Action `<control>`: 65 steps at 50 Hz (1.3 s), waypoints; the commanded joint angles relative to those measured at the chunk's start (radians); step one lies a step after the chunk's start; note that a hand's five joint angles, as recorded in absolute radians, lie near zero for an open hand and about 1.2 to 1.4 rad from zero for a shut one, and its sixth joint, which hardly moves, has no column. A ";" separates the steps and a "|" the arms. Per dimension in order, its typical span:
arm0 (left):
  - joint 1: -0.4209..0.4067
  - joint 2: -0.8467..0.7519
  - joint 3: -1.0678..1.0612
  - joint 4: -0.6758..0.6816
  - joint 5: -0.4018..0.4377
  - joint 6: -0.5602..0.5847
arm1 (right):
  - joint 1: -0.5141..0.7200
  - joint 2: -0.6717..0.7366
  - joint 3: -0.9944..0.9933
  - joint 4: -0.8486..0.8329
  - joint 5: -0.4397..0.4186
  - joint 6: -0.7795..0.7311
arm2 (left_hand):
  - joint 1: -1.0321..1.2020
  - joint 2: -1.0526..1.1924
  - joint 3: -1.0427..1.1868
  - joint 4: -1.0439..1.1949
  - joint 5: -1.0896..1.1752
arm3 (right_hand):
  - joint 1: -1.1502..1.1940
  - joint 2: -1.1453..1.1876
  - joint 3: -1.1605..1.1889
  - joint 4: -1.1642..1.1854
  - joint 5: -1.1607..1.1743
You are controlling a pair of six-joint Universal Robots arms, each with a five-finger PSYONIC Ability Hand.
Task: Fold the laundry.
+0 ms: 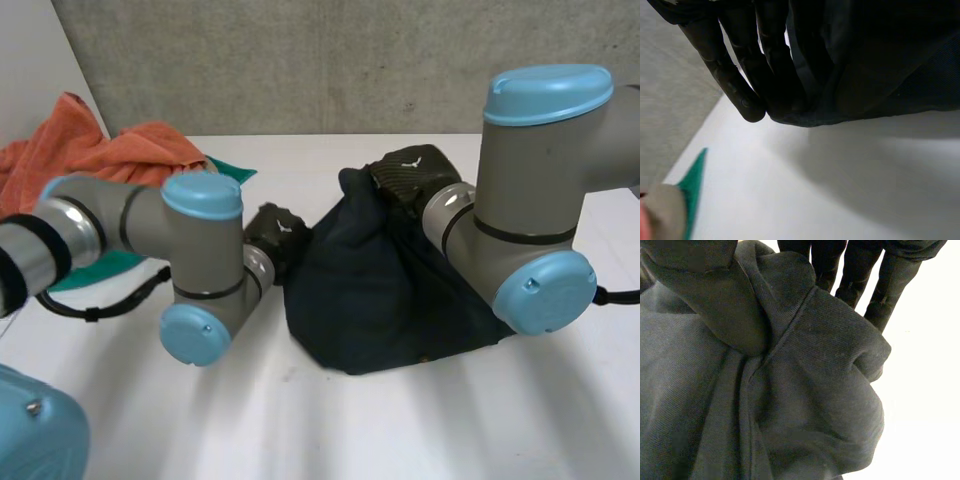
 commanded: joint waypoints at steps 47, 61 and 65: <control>-0.054 0.615 -0.165 -0.212 -0.039 -0.317 | -0.134 -0.186 0.427 0.140 -0.066 0.324 | 0.227 0.205 0.213 0.204 0.237 | -0.849 -0.909 -0.927 -0.945 -0.879; -0.073 0.621 -0.117 -0.234 -0.088 -0.349 | -0.011 -0.094 0.500 -0.279 0.131 0.338 | 0.227 0.205 0.213 0.204 0.237 | 0.296 0.236 0.219 0.200 0.266; -0.047 0.641 -0.159 -0.254 -0.094 -0.340 | -0.057 -0.253 0.484 -0.183 0.116 0.235 | 0.227 0.205 0.213 0.204 0.237 | 0.296 0.236 0.219 0.200 0.266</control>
